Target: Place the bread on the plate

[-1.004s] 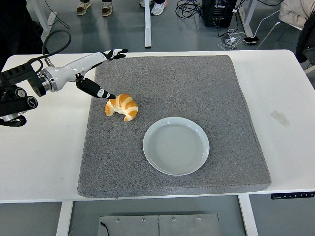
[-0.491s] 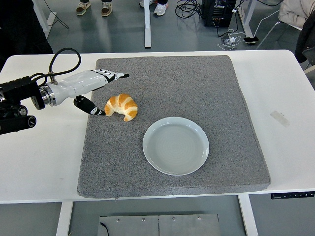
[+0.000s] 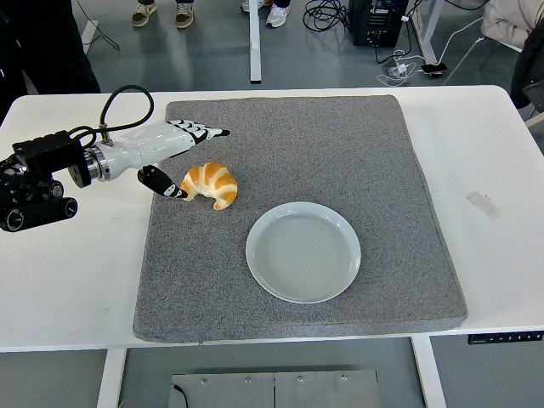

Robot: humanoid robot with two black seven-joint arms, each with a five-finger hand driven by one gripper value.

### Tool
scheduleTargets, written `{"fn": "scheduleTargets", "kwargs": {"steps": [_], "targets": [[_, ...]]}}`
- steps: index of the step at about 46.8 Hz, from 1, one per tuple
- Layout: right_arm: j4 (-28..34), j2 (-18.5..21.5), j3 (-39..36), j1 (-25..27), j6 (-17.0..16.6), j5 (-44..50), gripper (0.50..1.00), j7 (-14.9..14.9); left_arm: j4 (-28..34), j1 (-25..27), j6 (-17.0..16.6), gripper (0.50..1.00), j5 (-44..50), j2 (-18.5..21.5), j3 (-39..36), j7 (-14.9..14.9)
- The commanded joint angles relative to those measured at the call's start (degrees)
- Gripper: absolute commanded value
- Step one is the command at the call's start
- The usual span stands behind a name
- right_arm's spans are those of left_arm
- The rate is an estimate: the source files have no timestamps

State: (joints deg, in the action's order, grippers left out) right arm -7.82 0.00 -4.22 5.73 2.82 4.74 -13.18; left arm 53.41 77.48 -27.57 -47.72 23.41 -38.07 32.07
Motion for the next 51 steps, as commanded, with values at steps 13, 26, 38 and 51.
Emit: {"fn": "scheduleTargets", "kwargs": {"steps": [13, 26, 38, 51], "targets": [[0.00, 0.00, 0.00, -0.02, -0.01, 0.01, 1.000, 0.00, -2.17, -1.98, -2.66, 0.987, -0.01, -2.75, 0.02, 0.18], [0.00, 0.00, 0.00, -0.02, -0.01, 0.01, 1.000, 0.00, -5.51, -3.83, -3.45, 0.987, -0.01, -5.04, 0.10, 0.18], [0.00, 0.00, 0.00, -0.11, -0.01, 0.01, 1.000, 0.00, -7.27, -4.79, -4.33, 0.984, -0.01, -6.27, 0.37, 0.27], [0.00, 0.00, 0.00, -0.02, 0.08, 0.01, 1.000, 0.00, -10.34, -6.11, -4.51, 0.978, 0.17, -8.11, 0.54, 0.18]]}}
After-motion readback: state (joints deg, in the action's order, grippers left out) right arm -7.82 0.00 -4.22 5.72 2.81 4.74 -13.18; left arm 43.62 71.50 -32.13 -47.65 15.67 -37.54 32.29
